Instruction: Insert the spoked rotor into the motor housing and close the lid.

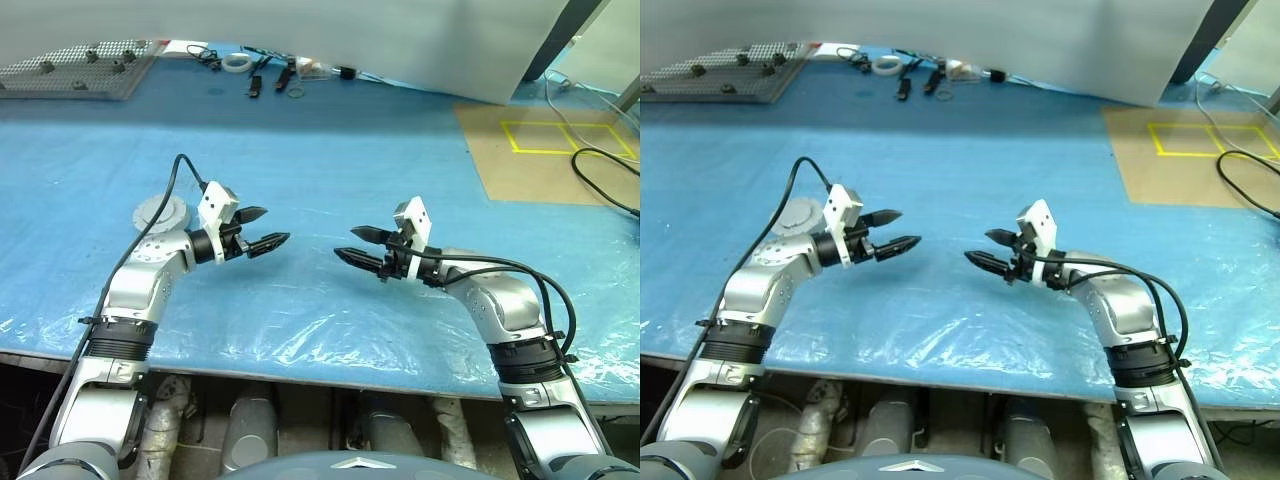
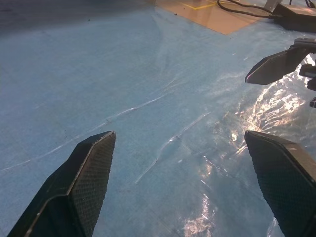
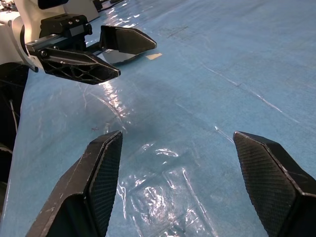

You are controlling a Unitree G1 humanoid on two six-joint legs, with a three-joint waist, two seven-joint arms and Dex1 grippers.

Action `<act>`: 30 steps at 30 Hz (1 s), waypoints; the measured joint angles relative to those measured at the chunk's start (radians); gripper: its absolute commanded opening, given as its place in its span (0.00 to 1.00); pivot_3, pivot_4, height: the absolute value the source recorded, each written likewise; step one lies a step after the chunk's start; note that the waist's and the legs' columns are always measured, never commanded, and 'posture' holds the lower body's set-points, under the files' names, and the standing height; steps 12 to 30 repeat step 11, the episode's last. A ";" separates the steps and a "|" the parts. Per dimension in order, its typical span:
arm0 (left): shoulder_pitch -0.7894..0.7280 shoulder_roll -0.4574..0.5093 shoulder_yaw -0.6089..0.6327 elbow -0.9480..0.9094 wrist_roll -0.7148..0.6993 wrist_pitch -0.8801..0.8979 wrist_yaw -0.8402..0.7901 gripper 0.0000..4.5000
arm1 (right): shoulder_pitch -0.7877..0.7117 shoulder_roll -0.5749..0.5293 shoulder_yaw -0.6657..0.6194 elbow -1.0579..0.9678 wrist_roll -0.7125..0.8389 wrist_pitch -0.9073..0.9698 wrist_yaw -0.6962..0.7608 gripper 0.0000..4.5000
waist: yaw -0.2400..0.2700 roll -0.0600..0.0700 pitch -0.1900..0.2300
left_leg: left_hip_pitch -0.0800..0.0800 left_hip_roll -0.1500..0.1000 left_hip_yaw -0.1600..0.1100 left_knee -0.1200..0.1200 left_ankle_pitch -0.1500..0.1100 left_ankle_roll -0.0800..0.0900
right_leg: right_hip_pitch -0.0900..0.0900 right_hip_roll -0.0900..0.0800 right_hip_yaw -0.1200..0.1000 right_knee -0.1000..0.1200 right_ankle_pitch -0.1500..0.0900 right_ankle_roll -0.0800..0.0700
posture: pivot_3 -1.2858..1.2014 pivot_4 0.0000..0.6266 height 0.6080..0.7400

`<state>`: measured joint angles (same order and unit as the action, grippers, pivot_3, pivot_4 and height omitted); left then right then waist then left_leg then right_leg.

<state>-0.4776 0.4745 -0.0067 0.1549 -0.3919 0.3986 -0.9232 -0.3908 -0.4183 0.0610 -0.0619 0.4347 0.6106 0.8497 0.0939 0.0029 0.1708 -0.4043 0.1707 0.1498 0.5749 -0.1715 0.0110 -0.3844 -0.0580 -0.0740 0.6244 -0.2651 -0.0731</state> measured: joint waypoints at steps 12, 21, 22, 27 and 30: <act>0.000 0.000 0.000 0.000 0.000 0.000 0.000 0.98 | 0.000 0.000 0.000 0.001 -0.002 0.000 0.002 0.84 | 0.000 0.000 0.000 | 0.000 0.000 0.000 0.000 0.000 0.000 | 0.000 0.000 0.000 0.000 0.000 0.000 | 0.52 0.24 1.00; 0.000 0.000 0.000 0.000 0.000 0.000 0.000 0.98 | 0.000 0.000 0.000 0.001 -0.002 0.000 0.002 0.84 | 0.000 0.000 0.000 | 0.000 0.000 0.000 0.000 0.000 0.000 | 0.000 0.000 0.000 0.000 0.000 0.000 | 0.52 0.24 1.00; 0.000 0.000 0.000 0.000 0.000 0.000 0.000 0.98 | 0.000 0.000 0.000 0.001 -0.002 0.000 0.002 0.84 | 0.000 0.000 0.000 | 0.000 0.000 0.000 0.000 0.000 0.000 | 0.000 0.000 0.000 0.000 0.000 0.000 | 0.52 0.24 1.00; 0.000 0.000 0.000 0.000 0.000 0.000 0.000 0.98 | 0.000 0.000 0.000 0.001 -0.002 0.000 0.002 0.84 | 0.000 0.000 0.000 | 0.000 0.000 0.000 0.000 0.000 0.000 | 0.000 0.000 0.000 0.000 0.000 0.000 | 0.52 0.24 1.00; 0.000 0.000 0.000 0.000 0.000 0.000 0.000 0.98 | 0.000 0.000 0.000 0.001 -0.002 0.000 0.002 0.84 | 0.000 0.000 0.000 | 0.000 0.000 0.000 0.000 0.000 0.000 | 0.000 0.000 0.000 0.000 0.000 0.000 | 0.52 0.24 1.00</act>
